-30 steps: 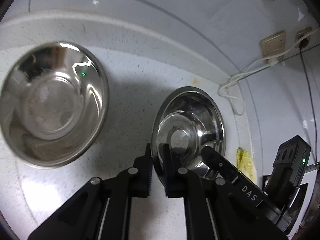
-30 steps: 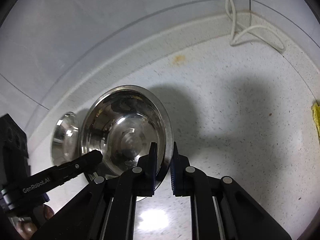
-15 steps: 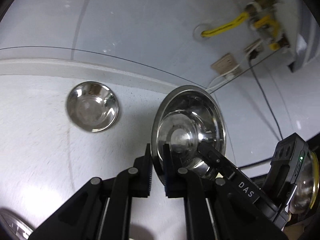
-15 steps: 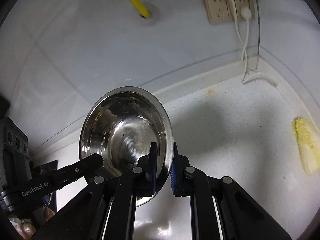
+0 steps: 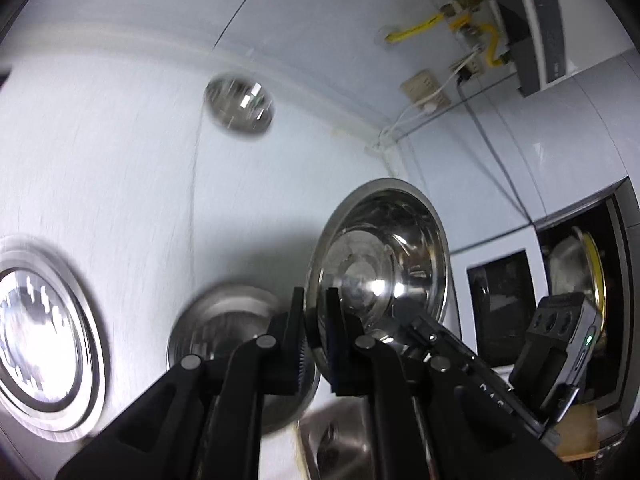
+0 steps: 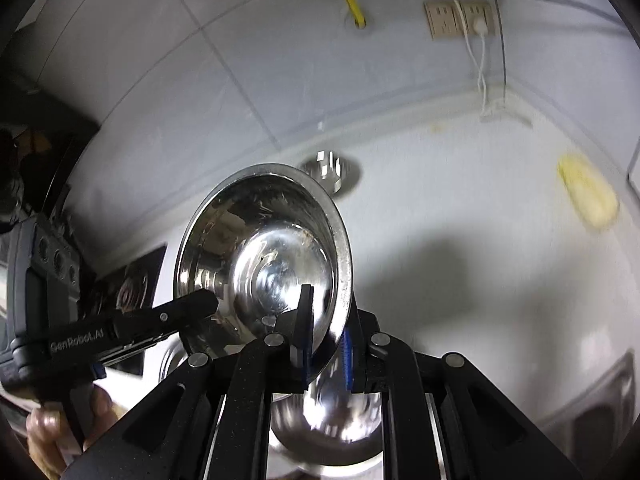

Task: Organize plates and bowls
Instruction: 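Lift the medium bowl and carry it over the large bowl, then lower the medium bowl into the large bowl and open both grippers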

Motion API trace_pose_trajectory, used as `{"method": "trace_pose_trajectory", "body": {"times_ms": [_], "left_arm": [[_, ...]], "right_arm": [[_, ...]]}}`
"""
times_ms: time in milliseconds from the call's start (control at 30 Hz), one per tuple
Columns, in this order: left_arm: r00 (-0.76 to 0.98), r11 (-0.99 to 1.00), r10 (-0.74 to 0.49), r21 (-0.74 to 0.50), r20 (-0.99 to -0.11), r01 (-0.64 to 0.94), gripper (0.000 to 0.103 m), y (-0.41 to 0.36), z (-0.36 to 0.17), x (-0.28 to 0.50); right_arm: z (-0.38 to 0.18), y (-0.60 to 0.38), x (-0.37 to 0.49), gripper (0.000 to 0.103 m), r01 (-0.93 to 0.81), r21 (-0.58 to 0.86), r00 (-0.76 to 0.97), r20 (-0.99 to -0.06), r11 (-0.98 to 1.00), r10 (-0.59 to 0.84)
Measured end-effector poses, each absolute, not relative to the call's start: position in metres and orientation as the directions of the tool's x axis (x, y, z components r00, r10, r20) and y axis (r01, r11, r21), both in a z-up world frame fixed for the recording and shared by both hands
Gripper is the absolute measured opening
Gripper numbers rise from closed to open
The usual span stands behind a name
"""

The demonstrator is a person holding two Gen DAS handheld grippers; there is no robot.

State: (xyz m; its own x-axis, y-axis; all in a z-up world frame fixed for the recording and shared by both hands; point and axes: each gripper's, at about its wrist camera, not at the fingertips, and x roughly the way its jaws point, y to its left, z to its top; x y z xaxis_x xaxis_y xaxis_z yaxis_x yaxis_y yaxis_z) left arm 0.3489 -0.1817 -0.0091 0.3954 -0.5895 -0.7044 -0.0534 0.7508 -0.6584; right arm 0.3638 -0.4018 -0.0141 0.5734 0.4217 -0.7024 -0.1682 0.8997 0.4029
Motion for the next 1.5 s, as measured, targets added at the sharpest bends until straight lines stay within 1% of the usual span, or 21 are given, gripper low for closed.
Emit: {"method": "trace_pose_trajectory", "body": {"times_ms": [133, 333, 433, 567, 900, 1133, 1167, 1200, 1267, 1367, 1500], "left_arm": [[0.338, 0.769, -0.574, -0.633, -0.746, -0.091, 0.008, -0.181, -0.052, 0.322], [0.251, 0.798, -0.537, -0.582, -0.805, -0.158, 0.008, -0.187, -0.111, 0.310], [0.226, 0.805, -0.525, -0.565, -0.820, -0.180, 0.008, -0.189, -0.130, 0.309], [0.218, 0.813, -0.503, -0.544, -0.836, -0.209, 0.008, -0.190, -0.145, 0.310], [0.235, 0.847, -0.451, -0.496, -0.861, -0.193, 0.010, -0.189, -0.147, 0.315], [0.255, 0.857, -0.439, -0.487, -0.862, -0.171, 0.010, -0.191, -0.143, 0.317], [0.260, 0.858, -0.439, -0.487, -0.860, -0.161, 0.012, -0.191, -0.141, 0.317], [0.266, 0.860, -0.438, -0.486, -0.859, -0.154, 0.018, -0.191, -0.139, 0.317], [0.282, 0.863, -0.434, -0.484, -0.856, -0.141, 0.026, -0.189, -0.134, 0.316], [0.299, 0.870, -0.433, -0.481, -0.850, -0.108, 0.026, -0.191, -0.125, 0.315], [0.324, 0.873, -0.435, -0.481, -0.840, -0.075, 0.026, -0.191, -0.112, 0.312]], "right_arm": [[-0.060, -0.403, 0.331, 0.011, -0.139, 0.430, 0.509, -0.742, 0.892, 0.436], [-0.129, -0.405, 0.326, 0.011, -0.065, 0.455, 0.391, -0.807, 0.888, 0.442], [-0.152, -0.408, 0.331, 0.011, -0.038, 0.461, 0.350, -0.825, 0.886, 0.444], [-0.155, -0.403, 0.328, 0.011, -0.033, 0.462, 0.324, -0.834, 0.886, 0.447], [-0.156, -0.398, 0.336, 0.012, -0.054, 0.415, 0.332, -0.850, 0.908, 0.408], [-0.156, -0.392, 0.340, 0.016, -0.067, 0.387, 0.348, -0.855, 0.920, 0.385], [-0.155, -0.392, 0.340, 0.018, -0.071, 0.381, 0.353, -0.855, 0.922, 0.380], [-0.153, -0.392, 0.340, 0.020, -0.076, 0.378, 0.360, -0.853, 0.923, 0.379], [-0.151, -0.392, 0.340, 0.021, -0.080, 0.374, 0.367, -0.851, 0.924, 0.376], [-0.147, -0.392, 0.339, 0.026, -0.092, 0.362, 0.380, -0.848, 0.928, 0.369], [-0.142, -0.394, 0.338, 0.027, -0.101, 0.351, 0.394, -0.845, 0.931, 0.362]]}}
